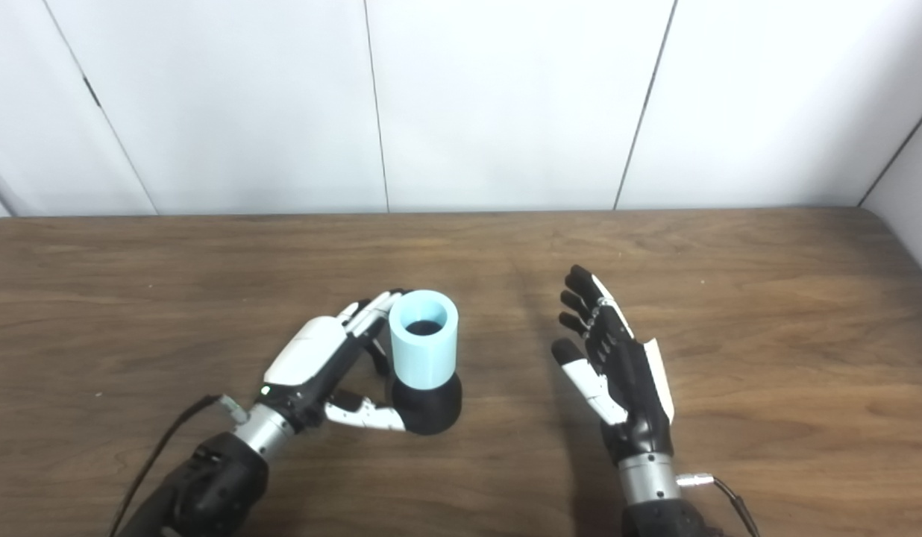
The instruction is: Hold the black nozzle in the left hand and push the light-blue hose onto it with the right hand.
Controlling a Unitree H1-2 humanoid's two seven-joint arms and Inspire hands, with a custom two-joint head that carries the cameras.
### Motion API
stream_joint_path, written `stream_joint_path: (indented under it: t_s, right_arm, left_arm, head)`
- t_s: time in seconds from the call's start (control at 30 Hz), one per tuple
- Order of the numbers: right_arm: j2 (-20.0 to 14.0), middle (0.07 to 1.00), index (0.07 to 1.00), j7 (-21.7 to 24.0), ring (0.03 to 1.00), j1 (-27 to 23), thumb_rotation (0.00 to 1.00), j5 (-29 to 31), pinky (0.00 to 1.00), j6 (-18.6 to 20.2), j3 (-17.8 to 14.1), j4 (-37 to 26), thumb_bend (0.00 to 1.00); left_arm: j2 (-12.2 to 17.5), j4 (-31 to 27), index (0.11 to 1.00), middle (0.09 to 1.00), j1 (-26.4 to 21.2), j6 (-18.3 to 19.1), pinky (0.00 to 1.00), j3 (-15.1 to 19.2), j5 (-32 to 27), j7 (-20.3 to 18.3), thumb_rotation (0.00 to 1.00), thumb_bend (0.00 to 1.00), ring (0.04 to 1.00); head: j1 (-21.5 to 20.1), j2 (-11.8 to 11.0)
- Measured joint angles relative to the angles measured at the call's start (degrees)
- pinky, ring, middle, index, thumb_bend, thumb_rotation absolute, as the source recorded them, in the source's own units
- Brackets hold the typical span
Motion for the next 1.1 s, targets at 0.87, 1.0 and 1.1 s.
stream_joint_path:
  t_s: [0.87, 1.0, 1.1]
  right_arm:
    - [1.0, 0.861, 0.846, -1.0, 0.845, -1.3, 0.81, 0.9, 0.82, -0.7, -2.5, 4.5, 0.57]
    - [1.1, 0.848, 0.837, -1.1, 0.833, -1.7, 0.80, 1.2, 0.81, -2.0, -3.0, 5.9, 0.56]
    - [1.2, 0.834, 0.827, -1.2, 0.816, -1.7, 0.78, 1.2, 0.78, -2.8, -3.2, 6.6, 0.51]
  left_arm:
    - [6.4, -7.0, 0.930, 0.978, 7.7, 6.8, 0.99, 14.2, -25.7, -10.8, 0.68, 0.66, 0.990]
    - [5.2, -7.0, 0.886, 0.935, 9.2, 5.0, 0.94, 17.1, -26.5, -8.2, 0.67, 0.54, 0.949]
    - [2.6, -7.0, 0.863, 0.903, 10.5, 4.3, 0.93, 19.1, -26.7, -5.6, 0.70, 0.32, 0.925]
  head:
    - [-0.1, -1.7]
    - [-0.1, -2.1]
    - [0.0, -2.3]
